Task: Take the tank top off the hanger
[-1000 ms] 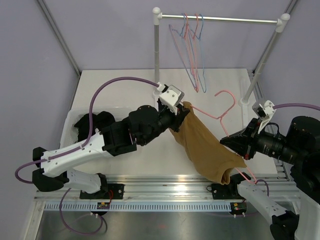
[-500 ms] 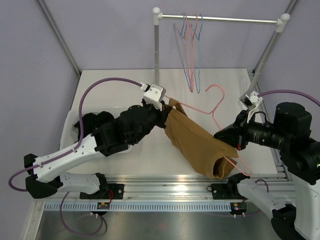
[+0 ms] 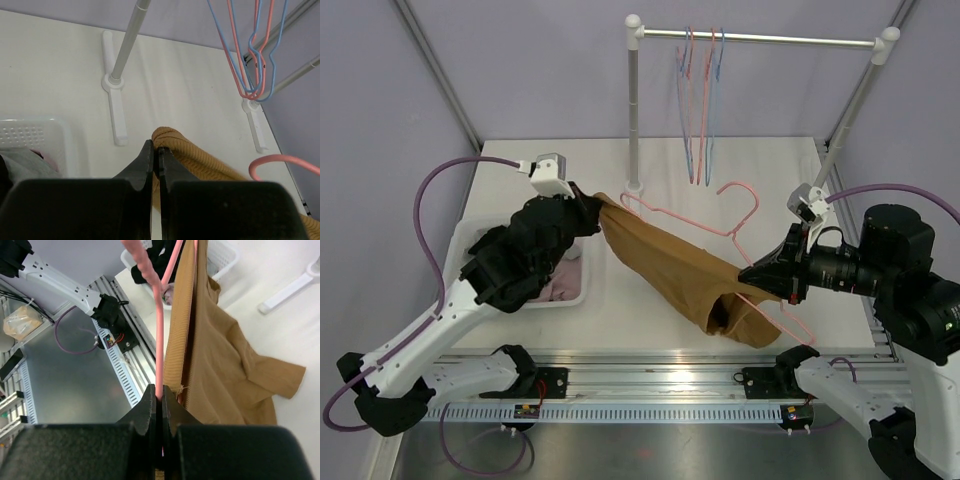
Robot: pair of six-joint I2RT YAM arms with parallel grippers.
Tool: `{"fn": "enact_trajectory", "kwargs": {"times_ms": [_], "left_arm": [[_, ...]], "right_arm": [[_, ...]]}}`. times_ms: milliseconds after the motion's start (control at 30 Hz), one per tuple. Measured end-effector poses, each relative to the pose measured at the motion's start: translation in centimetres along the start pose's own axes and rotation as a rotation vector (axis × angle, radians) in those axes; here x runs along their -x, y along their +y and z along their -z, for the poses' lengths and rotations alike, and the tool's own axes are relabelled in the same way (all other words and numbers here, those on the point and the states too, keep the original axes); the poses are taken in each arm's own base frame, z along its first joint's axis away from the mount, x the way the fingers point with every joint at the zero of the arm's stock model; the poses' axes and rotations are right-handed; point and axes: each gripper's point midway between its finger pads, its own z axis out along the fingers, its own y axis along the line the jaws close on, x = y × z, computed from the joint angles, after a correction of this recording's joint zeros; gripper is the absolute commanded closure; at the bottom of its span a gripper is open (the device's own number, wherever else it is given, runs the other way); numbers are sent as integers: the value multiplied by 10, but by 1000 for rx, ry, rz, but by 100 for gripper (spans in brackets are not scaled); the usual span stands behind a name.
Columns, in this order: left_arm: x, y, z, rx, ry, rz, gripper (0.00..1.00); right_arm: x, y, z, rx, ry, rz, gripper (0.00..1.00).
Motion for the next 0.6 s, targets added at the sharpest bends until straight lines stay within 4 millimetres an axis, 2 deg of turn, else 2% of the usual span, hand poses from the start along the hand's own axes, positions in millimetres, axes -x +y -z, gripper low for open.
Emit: {"fn": "enact_trajectory", "kwargs": {"times_ms": [67, 133, 300, 400, 500, 567, 600], "left_arm": [[-3, -6, -1, -43, 16, 3, 100], [-16, -16, -1, -120, 54, -14, 100], [-69, -45, 11, -372, 179, -85, 100], [-111, -69, 36, -518, 270, -170, 100], [-152, -86, 63, -642, 346, -248, 100], [-173, -82, 71, -667, 381, -273, 99], [-183, -73, 71, -642, 395, -283, 96]], "right_arm": [[4, -1, -2, 5, -26, 19, 100], [7, -4, -8, 7, -93, 38, 100], [20, -20, -24, 2, -347, 51, 100], [47, -38, -32, -34, -515, 69, 100], [80, -57, -31, -107, -674, 104, 100], [93, -71, -26, -176, -752, 104, 100], [97, -77, -23, -213, -767, 91, 100]]}}
